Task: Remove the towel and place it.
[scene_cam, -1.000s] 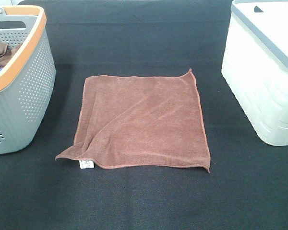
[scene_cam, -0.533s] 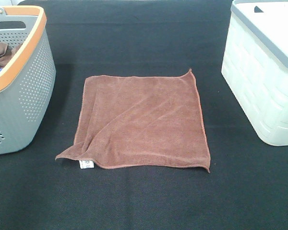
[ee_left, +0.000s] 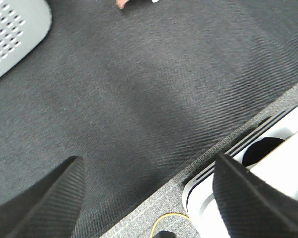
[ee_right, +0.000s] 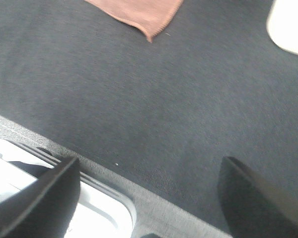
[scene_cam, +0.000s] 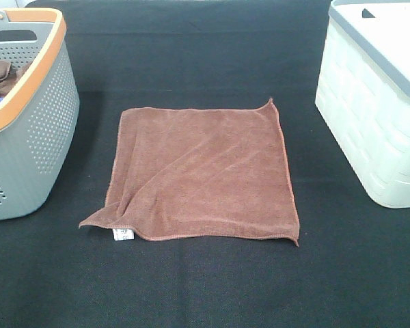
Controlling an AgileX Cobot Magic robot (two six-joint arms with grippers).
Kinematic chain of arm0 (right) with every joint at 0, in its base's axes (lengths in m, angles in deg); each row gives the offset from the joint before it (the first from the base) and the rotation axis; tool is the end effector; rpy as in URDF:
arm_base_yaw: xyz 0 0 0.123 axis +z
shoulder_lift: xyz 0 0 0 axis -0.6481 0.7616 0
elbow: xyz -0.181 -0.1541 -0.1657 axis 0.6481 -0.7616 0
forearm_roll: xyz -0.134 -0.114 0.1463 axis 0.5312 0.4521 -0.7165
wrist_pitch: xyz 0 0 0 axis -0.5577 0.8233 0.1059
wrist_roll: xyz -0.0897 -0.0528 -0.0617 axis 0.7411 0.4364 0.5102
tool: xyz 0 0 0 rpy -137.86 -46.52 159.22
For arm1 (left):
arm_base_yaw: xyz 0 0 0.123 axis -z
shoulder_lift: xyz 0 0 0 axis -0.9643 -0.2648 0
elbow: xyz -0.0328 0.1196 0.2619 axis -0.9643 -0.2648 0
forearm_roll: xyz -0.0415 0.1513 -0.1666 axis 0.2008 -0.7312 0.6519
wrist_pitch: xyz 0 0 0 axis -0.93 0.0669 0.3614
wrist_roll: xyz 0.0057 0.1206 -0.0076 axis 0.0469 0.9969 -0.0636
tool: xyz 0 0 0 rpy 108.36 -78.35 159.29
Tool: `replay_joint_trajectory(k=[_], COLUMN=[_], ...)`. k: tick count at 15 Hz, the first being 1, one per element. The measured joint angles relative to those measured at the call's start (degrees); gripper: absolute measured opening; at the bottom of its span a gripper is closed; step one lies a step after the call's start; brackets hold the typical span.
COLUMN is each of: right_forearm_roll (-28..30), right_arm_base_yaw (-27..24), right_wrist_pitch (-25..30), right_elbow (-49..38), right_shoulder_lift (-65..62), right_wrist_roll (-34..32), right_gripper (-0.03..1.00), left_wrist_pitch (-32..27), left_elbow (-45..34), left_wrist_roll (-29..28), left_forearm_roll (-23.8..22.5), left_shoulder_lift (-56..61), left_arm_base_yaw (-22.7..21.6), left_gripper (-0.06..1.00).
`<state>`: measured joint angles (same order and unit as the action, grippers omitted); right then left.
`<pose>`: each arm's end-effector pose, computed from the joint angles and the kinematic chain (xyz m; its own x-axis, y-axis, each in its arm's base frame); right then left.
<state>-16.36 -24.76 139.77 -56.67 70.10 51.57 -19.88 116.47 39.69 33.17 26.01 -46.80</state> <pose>0.0486 0.0284 0.2449 -0.7320 -0.3578 -0.5798 -0.4462 0.8949 0.0110 0.0536 -0.0380 0.2392 -0.6953 0.4666 -0.5467 0.5635 0.8260 -0.0116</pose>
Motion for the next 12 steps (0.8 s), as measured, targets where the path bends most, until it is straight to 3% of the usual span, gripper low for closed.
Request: replay_joint_trajectory(k=[12], right_forearm_roll=[-0.4], right_arm_base_yaw=[0.0], right_wrist_pitch=[-1.09], right_elbow=[-0.74], right_shoulder_lift=[-1.09], right_wrist_roll=[0.29], right_gripper=[0.73], left_wrist_pitch=[0.0], left_elbow=[0.0], left_wrist_roll=[0.69], left_forearm_roll=[0.34], left_shoulder_lift=[0.11], left_arm_base_yaw=[0.0], left_gripper=[0.69])
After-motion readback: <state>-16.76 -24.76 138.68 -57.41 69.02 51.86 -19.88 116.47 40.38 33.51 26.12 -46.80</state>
